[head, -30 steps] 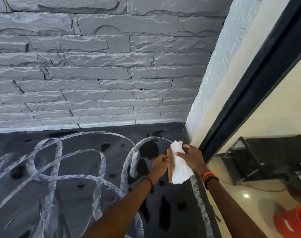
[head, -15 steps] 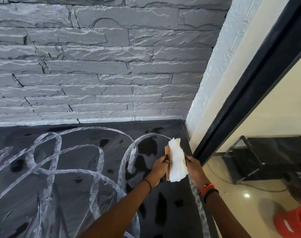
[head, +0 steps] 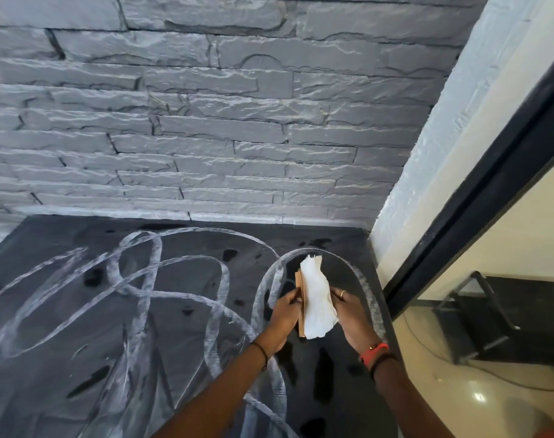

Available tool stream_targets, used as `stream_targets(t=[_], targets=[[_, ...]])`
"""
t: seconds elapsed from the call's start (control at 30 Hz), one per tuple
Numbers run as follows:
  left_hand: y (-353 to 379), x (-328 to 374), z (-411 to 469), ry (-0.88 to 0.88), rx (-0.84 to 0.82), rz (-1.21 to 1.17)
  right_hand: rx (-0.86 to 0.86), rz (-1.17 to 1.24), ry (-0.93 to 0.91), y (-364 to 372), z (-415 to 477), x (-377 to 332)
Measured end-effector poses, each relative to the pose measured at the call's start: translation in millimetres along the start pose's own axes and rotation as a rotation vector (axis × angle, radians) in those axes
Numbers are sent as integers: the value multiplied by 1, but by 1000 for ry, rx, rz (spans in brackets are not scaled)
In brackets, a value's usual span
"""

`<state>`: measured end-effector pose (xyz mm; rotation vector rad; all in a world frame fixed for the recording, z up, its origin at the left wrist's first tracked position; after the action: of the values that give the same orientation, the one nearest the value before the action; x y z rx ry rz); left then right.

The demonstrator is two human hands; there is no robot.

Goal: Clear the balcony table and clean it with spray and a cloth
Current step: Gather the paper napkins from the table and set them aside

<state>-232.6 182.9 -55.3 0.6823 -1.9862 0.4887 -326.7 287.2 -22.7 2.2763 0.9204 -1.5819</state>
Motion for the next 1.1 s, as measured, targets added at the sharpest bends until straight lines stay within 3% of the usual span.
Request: stream_targets(t=[0.47, 1.1], targets=[[-188, -35, -101, 86, 335, -115, -258, -78, -119, 183, -88, -17], [-421, -208, -332, 66, 733, -290, -694, -201, -106, 440, -322, 47]])
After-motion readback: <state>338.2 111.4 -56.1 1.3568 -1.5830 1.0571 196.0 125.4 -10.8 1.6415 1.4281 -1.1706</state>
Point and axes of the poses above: each hand's wrist, its own z-axis towards the middle knuckle, its own y-axis out of the palm, x = y × z, the point moved 5 cm from there along z, towards the middle knuckle, and after that the axes turned 2 degrees about x, right-handed, at the moved point
